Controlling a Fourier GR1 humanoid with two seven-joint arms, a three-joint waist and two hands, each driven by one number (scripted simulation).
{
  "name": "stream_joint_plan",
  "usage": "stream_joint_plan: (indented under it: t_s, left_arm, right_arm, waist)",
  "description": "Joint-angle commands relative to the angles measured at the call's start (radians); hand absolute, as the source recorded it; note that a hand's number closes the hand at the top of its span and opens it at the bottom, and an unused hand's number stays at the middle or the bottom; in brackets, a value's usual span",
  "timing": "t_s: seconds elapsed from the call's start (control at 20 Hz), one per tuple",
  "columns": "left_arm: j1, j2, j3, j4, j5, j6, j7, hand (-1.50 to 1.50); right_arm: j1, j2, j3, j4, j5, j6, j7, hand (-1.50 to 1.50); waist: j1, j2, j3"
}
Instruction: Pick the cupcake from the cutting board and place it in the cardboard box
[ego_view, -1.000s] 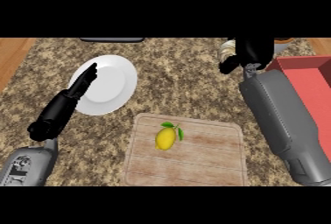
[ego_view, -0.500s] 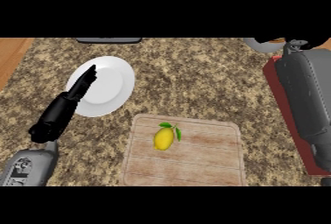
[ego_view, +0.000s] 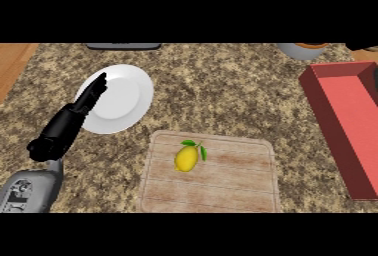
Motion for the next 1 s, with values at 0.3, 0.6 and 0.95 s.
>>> stream_joint_plan:
  t_s: [0.3,0.6,0.95]
  left_arm:
    - [0.038,-0.015,0.005,-0.057,0.016,-0.011,0.02,0.0]
    - [0.028,-0.001,0.02,-0.025,-0.011,-0.011,-0.003,0.0]
    - [-0.014,-0.027,0.009,-0.03,-0.014,-0.015,0.064,0.0]
  right_arm:
    - [0.106,-0.153,-0.136,0.178,-0.186,0.288,-0.177,1.5]
    - [0.16,-0.205,-0.149,0.207,-0.237,0.47,-0.209,1.5]
    - [0.178,-0.22,-0.186,0.215,-0.334,0.503,-0.441,-1.5]
  waist:
    - [0.001,-0.001,0.001]
    - [-0.002,-0.003,0.0]
    - [0.0,-0.001,0.001]
